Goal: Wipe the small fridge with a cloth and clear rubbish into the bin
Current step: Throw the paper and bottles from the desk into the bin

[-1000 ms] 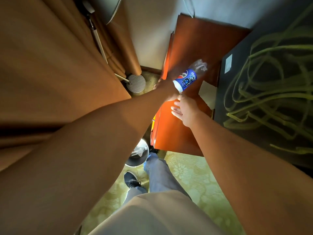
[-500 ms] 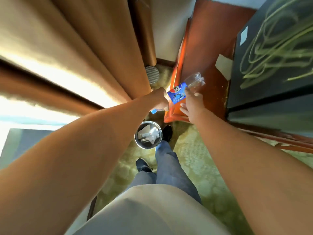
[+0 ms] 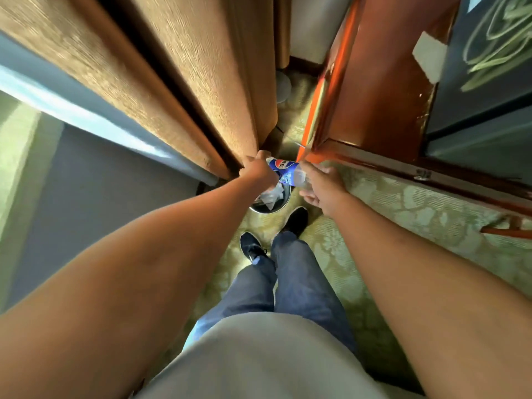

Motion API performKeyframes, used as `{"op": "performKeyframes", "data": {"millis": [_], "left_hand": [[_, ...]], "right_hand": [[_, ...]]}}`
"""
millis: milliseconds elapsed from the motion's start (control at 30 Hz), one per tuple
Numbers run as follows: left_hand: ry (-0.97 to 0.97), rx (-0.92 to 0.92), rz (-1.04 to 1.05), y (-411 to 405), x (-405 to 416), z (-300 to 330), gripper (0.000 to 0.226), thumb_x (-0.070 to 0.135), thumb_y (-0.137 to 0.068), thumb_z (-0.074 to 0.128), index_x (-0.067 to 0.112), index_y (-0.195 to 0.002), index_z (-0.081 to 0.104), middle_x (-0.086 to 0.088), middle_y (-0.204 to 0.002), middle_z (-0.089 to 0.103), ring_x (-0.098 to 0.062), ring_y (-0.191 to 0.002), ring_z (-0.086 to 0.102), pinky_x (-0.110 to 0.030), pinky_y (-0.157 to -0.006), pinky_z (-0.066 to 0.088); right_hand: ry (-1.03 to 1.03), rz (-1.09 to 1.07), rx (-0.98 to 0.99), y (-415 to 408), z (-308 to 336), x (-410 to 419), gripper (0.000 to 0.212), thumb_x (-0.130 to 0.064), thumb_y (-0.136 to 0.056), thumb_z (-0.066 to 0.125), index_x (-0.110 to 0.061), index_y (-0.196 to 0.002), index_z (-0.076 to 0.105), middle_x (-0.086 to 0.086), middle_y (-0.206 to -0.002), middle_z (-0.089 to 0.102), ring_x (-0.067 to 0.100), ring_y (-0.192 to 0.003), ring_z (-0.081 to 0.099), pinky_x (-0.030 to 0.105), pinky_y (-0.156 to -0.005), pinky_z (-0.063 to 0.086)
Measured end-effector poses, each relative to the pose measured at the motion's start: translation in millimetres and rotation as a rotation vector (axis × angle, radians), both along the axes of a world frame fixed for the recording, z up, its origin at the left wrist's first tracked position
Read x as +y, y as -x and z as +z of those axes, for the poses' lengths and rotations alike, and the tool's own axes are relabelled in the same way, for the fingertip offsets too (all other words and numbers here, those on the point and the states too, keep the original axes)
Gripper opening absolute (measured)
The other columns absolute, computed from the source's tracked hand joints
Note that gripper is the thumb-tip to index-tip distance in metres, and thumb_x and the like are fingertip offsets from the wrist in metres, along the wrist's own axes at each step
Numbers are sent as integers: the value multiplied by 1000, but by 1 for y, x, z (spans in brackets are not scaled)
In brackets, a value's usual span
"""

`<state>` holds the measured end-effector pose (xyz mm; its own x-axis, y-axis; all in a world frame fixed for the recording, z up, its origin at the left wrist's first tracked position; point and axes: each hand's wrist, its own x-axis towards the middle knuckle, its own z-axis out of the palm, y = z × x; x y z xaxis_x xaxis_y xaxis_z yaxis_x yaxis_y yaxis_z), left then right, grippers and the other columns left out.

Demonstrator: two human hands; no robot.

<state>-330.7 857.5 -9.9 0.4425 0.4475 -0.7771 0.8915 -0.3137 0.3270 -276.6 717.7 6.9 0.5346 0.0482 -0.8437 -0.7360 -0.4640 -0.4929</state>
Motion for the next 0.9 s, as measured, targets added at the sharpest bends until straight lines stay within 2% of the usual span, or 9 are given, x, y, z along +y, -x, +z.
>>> {"op": "performKeyframes", "data": {"millis": [67, 133, 200, 300, 367, 467, 633, 800, 900], "left_hand": [[141, -18, 203, 10, -9, -16, 49, 20, -94, 57, 32, -140, 49, -4, -136, 47, -27, -114, 58, -33, -101, 49], [343, -31, 341, 17, -19, -30, 38, 17, -95, 57, 26, -132, 57, -1, -115, 61, -21, -92, 64, -31, -79, 59], [500, 9, 448, 22, -27, -38, 19, 18, -96, 57, 25, -112, 64, -2, -101, 64, -18, -83, 63, -24, -63, 55], [577, 53, 514, 30, -35, -57, 14, 16, -98, 52, 21, -100, 65, -6, -97, 66, -19, -83, 63, -27, -71, 56], [591, 89, 546, 37, -35, -72, 14, 14, -98, 51, 21, -98, 63, -6, -94, 67, -20, -89, 64, -33, -89, 56], [568, 136, 542, 45, -33, -96, 12, 16, -99, 52, 23, -100, 60, -4, -91, 64, -19, -92, 63, -35, -95, 54], [549, 168, 629, 51, -26, -127, 17, 14, -101, 47, 22, -92, 58, -7, -82, 56, -16, -66, 52, -25, -60, 41], [553, 165, 660, 52, -14, -141, 17, 10, -100, 45, 23, -99, 57, -2, -78, 48, -15, -64, 46, -26, -61, 38], [555, 180, 651, 52, -9, -143, 16, 12, -102, 46, 24, -108, 55, 1, -78, 47, -13, -64, 46, -23, -59, 39]], "right_hand": [[26, 27, 102, 13, -18, 0, 25, -48, -85, 72, -25, -93, 65, 0, -84, 66, 20, -66, 68, 24, -58, 51], [67, 52, 170, 24, -36, 0, 31, -49, -83, 72, -22, -90, 59, 4, -89, 66, 21, -66, 69, 23, -55, 53], [110, 68, 222, 33, -56, 0, 37, -51, -82, 71, -20, -96, 57, 7, -97, 68, 21, -67, 70, 23, -50, 53], [154, 118, 298, 43, -86, -4, 47, -52, -89, 65, -14, -115, 55, 8, -99, 68, 20, -69, 68, 23, -48, 52], [181, 156, 332, 47, -102, -5, 45, -51, -94, 60, -13, -117, 52, 6, -90, 65, 17, -68, 65, 25, -53, 54], [206, 179, 368, 52, -126, -2, 42, -50, -95, 60, -13, -115, 55, 4, -86, 64, 16, -67, 63, 26, -55, 55], [223, 184, 388, 56, -158, 13, 47, -51, -92, 63, -12, -119, 58, 6, -98, 65, 19, -76, 69, 29, -55, 56], [208, 223, 332, 49, -175, 31, 49, -37, -93, 60, -19, -137, 47, 5, -118, 58, 23, -94, 60, 30, -57, 53], [207, 250, 328, 48, -182, 32, 50, -27, -93, 60, -15, -140, 46, 6, -116, 54, 25, -94, 54, 30, -57, 51]]}}
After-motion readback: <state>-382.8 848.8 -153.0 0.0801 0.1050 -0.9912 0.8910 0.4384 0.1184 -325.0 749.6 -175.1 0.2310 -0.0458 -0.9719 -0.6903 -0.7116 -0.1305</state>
